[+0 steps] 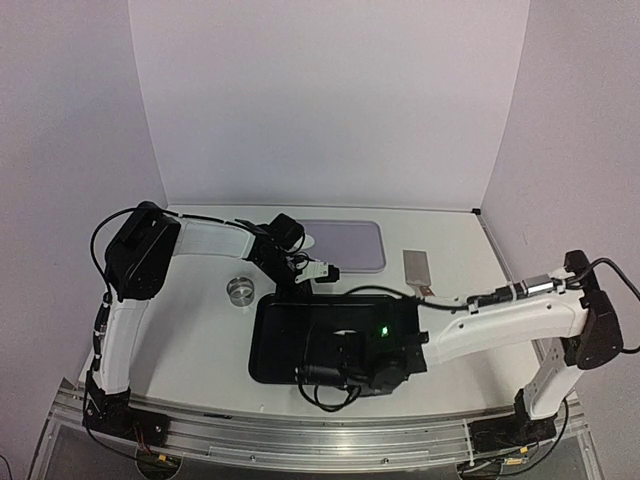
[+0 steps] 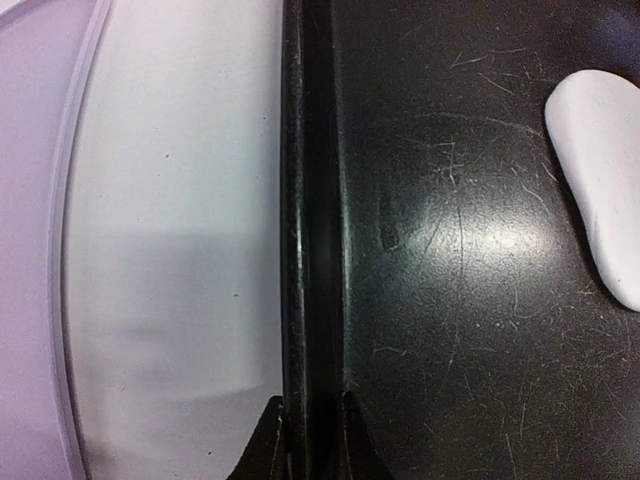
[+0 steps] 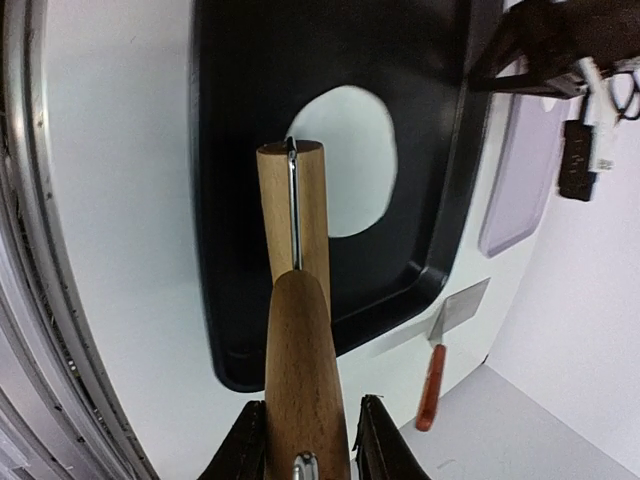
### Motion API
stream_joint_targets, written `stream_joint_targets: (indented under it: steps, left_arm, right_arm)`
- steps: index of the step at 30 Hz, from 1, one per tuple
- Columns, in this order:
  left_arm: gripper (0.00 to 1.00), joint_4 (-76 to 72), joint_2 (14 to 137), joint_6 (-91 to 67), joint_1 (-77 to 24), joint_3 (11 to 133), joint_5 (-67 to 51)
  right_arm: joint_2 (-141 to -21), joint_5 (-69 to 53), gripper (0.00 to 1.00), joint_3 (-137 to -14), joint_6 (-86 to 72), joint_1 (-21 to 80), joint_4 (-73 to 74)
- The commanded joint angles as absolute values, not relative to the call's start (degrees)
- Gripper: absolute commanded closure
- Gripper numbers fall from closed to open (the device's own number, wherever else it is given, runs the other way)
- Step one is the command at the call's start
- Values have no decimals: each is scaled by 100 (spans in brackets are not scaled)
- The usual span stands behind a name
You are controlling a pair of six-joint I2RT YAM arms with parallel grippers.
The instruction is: Roll out the dumpling wrappers from the dough
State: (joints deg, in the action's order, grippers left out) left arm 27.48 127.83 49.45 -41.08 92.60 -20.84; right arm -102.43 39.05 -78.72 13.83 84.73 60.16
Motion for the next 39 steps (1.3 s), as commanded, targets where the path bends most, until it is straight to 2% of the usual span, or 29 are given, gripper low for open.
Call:
stream_joint_targets:
  steps: [1,4,9,15,27,39]
  left_arm:
    - [100,2344,12825,5343,-4025,9245,-1423]
    - [100,2334,12830,5343,-4025,9255,-1424]
    - [100,2367,12828,5358,-4025,9246,-1378]
    - [100,2398,12860,5409,-4026,9285,-1384]
    - [100,2393,12897,5381,-4019,9260,-1462]
    - [100,2398,12877,5392,-4017,9291,-1436]
  right_arm:
    - [-9887,4178,100,-9223,2480,7987,6222]
    - [-10036,4070,100,-9456,3275,7712,5860]
    - [-10371,3804,100,-8933,3984,7407,5257]
    - [-10618,3559,100,-8159,3508,7191,5175]
    - [-10349,2734,100,-7174,1704,7978,5579]
    - [-10552,2861,100,-7417,1888,7140,5109]
